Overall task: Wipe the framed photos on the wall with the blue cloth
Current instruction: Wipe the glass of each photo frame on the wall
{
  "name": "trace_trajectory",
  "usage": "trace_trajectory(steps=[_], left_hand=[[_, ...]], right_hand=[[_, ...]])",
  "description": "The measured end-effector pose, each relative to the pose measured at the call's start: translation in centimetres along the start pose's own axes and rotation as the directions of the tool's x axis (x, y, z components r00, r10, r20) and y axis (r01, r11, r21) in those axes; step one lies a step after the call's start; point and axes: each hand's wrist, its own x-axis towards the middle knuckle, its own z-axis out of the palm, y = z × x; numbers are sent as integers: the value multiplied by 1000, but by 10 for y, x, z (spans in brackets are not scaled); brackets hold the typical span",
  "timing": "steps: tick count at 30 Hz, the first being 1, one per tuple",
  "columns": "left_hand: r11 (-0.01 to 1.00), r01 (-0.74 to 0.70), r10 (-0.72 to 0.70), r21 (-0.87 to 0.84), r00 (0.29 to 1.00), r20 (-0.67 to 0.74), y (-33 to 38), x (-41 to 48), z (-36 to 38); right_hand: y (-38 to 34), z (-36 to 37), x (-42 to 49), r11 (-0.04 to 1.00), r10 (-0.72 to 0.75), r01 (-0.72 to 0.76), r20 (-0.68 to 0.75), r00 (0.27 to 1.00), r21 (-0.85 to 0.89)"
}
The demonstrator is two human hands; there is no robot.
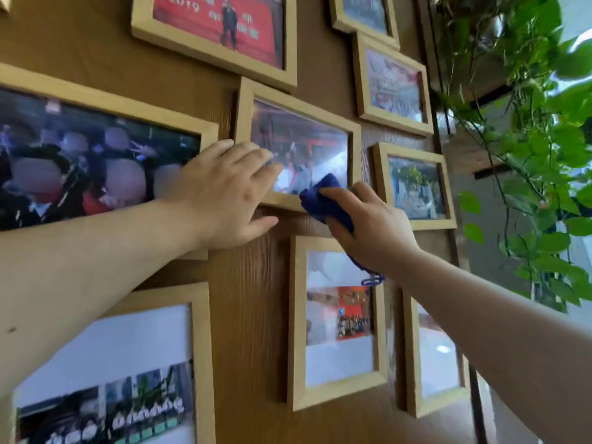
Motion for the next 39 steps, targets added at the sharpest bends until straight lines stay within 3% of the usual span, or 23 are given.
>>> trace_trajectory(steps=[5,9,17,22,25,27,30,33,39], left_hand=[[984,126,-144,124,978,150,-34,18,-2],[968,189,-228,168,939,259,-42,20,4],[963,212,-249,167,939,239,-42,19,13],[966,219,-247,139,941,233,-40,21,11],[968,217,-241,125,945,223,-38,21,10],[968,222,-244,119,943,224,-38,21,10],[964,237,-259,120,940,224,-37,21,10],[962,249,-268,109,938,218,-35,21,9],[958,265,-284,110,931,228,-35,21,9]], right_hand=[[-7,5,66,1000,19,-18,-118,993,14],[-19,13,102,999,34,-30,-96,995,39],[-11,17,125,996,-42,35,-76,996,-82],[40,13,107,952,233,-231,-17,972,-202],[47,16,99,933,302,-293,13,953,-209],[38,17,100,961,234,-229,13,972,-154],[8,20,104,997,-2,2,7,1000,-76],[-23,25,101,966,-236,238,35,971,-101],[10,10,83,908,-272,290,100,957,-302]])
